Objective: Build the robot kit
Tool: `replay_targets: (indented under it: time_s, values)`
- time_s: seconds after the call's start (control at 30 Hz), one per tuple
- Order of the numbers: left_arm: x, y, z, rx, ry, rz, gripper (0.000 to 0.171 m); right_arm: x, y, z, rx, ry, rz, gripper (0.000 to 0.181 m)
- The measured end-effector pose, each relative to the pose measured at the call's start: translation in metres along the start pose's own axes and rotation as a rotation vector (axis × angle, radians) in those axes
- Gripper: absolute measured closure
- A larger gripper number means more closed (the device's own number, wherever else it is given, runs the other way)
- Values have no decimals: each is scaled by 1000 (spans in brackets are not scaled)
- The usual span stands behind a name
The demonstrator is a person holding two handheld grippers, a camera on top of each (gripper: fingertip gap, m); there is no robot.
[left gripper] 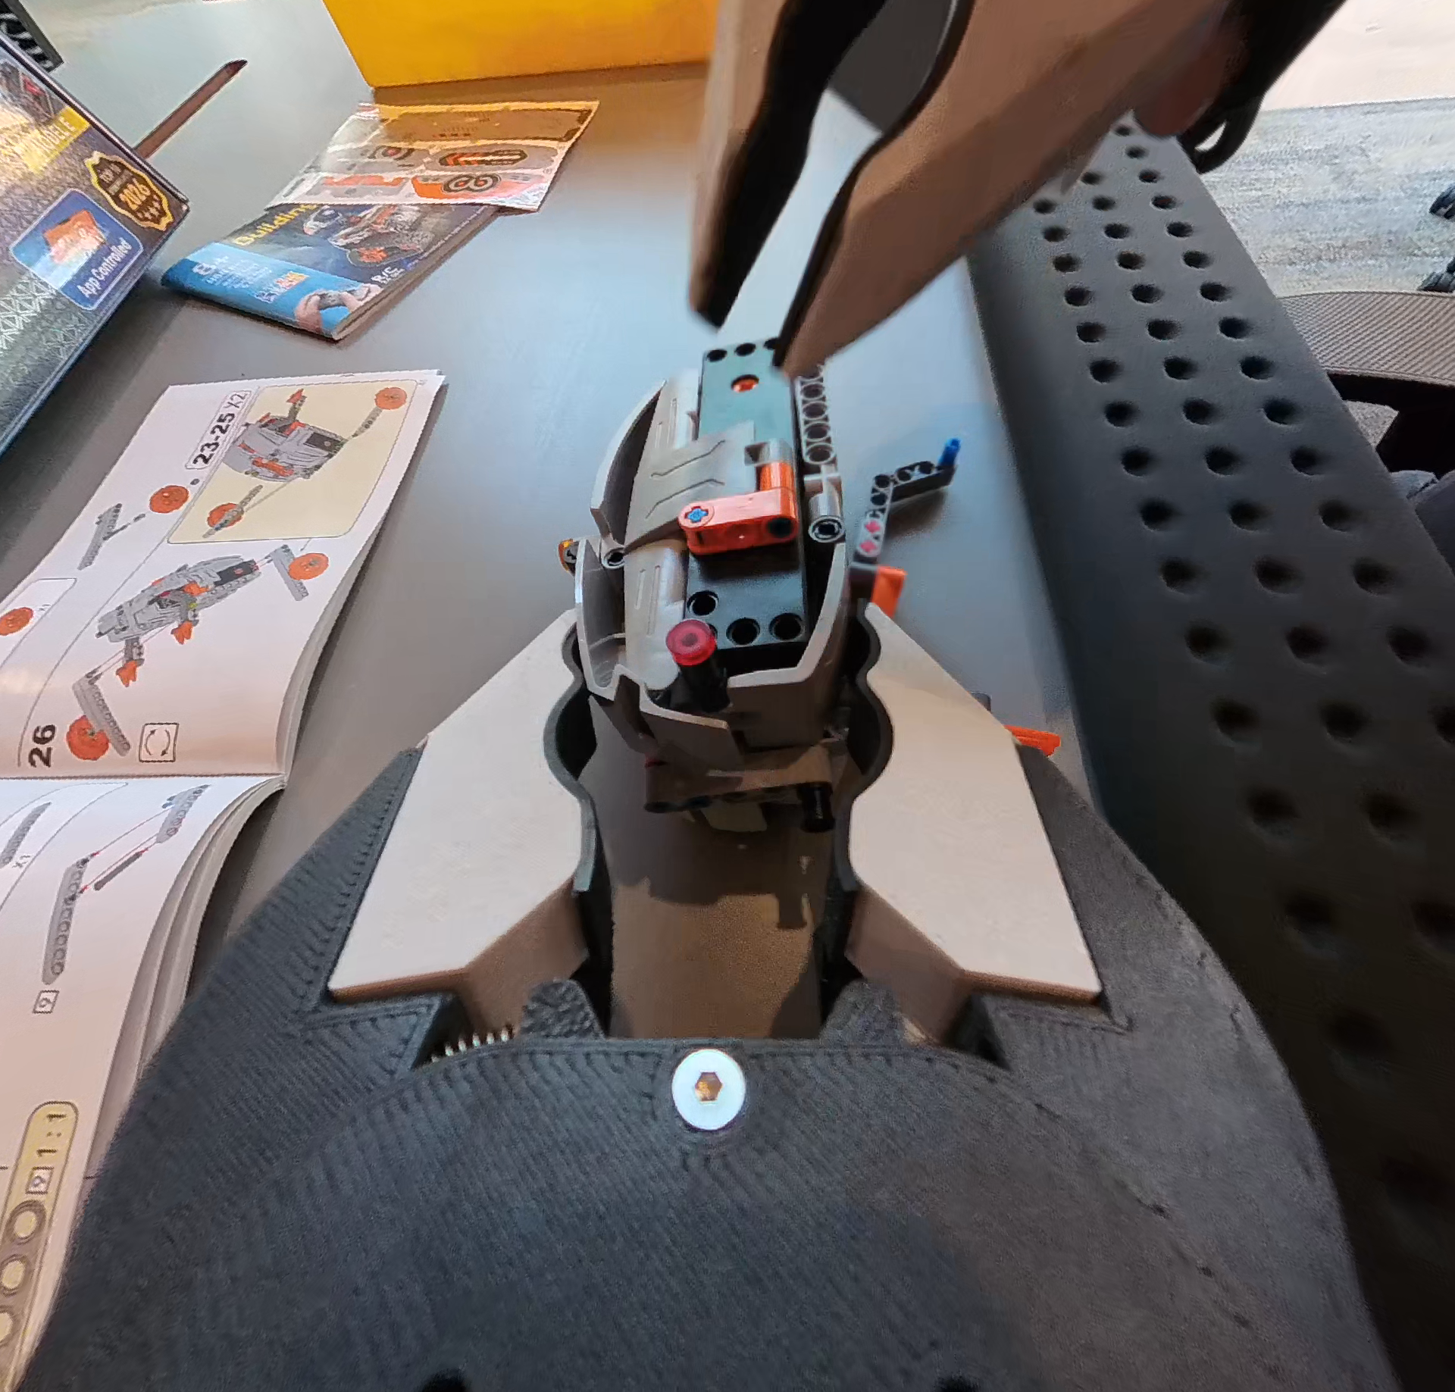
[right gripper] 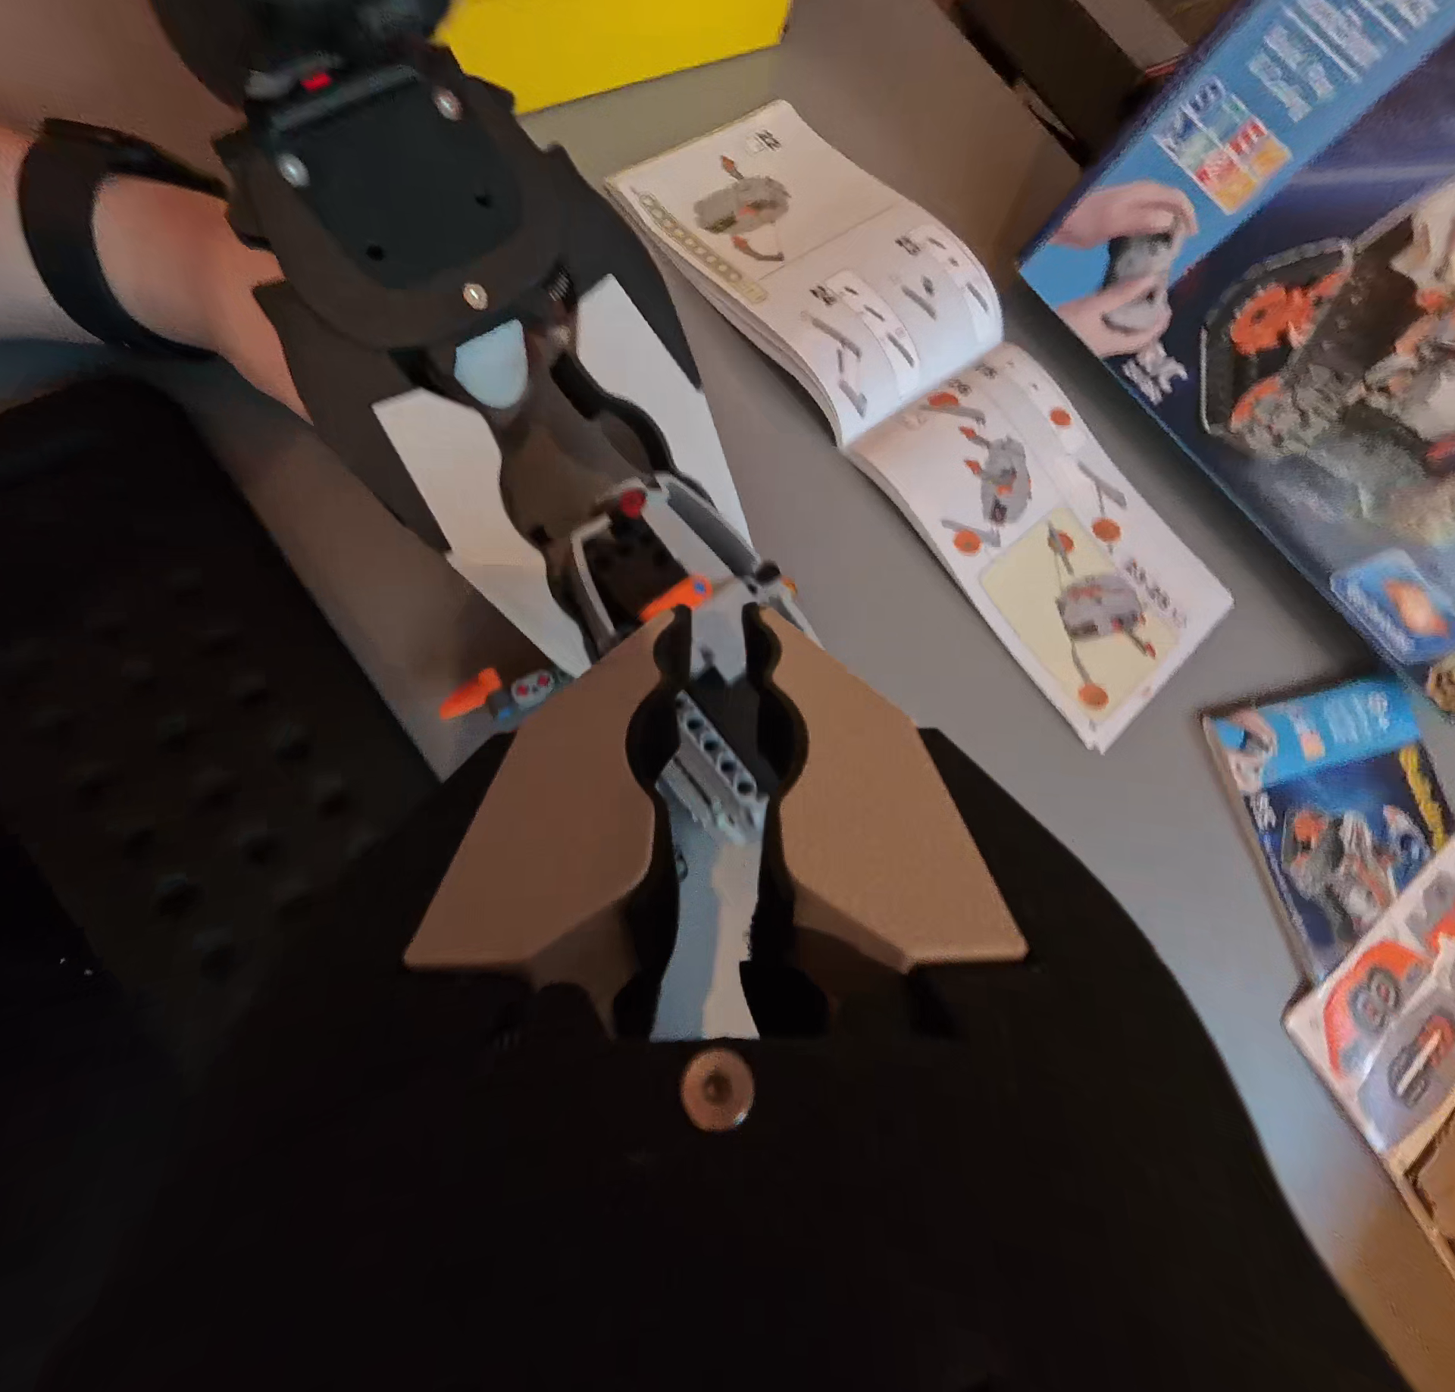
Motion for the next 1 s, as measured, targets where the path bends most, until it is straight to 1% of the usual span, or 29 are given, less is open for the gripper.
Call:
replay_targets:
  time_s: [0.13,0.17,0.2,0.23,0.3,0.33,0.37,0.43,0.47,0.5,0.53,0.6,0.67,0.7,0.77,0.83,0.93,0.97,1.0]
  values:
    - [3,1,2,-3,-3,-3,108,-4,60,11,70,-49,-152,165]
    - [5,1,2,-2,-9,4,108,-5,72,11,75,-68,-189,161]
    - [7,1,2,-1,-17,8,108,-4,82,10,83,-98,-250,154]
    - [8,2,3,-1,-20,9,108,0,90,8,99,-152,-313,147]
    - [9,3,5,-5,-14,5,106,8,99,2,153,-226,-395,143]
    - [11,3,7,-13,-21,9,103,11,103,-1,192,-222,-386,142]
    - [13,2,11,-29,-28,16,99,12,108,-3,231,-187,-359,142]
    - [17,-5,20,-80,-34,39,93,12,113,-9,281,-113,-295,145]
    - [17,-11,26,-116,-31,48,92,15,115,-12,294,-108,-270,152]
    - [17,-17,33,-153,-29,49,92,20,117,-14,310,-126,-243,171]
    - [16,-24,40,-188,-32,43,94,20,114,-14,288,-109,-216,174]
    - [10,-38,52,-242,-44,22,101,15,101,-4,231,-35,-133,174]
    - [-7,-53,59,-271,-13,-10,114,14,82,14,157,7,-34,175]
    - [-17,-60,60,-275,14,-22,121,13,73,22,150,37,-1,175]
    - [-39,-69,55,-263,73,-33,131,16,56,35,124,85,113,175]
    - [-53,-71,45,-219,105,-19,137,19,42,42,121,139,211,175]
    - [-58,-66,37,-156,132,46,144,29,24,47,57,176,365,175]
    - [-56,-65,37,-150,138,75,153,31,20,48,36,201,413,175]
    - [-53,-63,38,-143,137,102,156,31,16,50,22,232,449,175]
Point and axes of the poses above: each gripper's, where its closed fingertips meet, z back along the fingers, y out of its underside, x = y × z across the jaws, the point moved 4 cm from there along z, back along the fingers, and after that the axes turned 6 degrees about x, right-handed, at the moved point
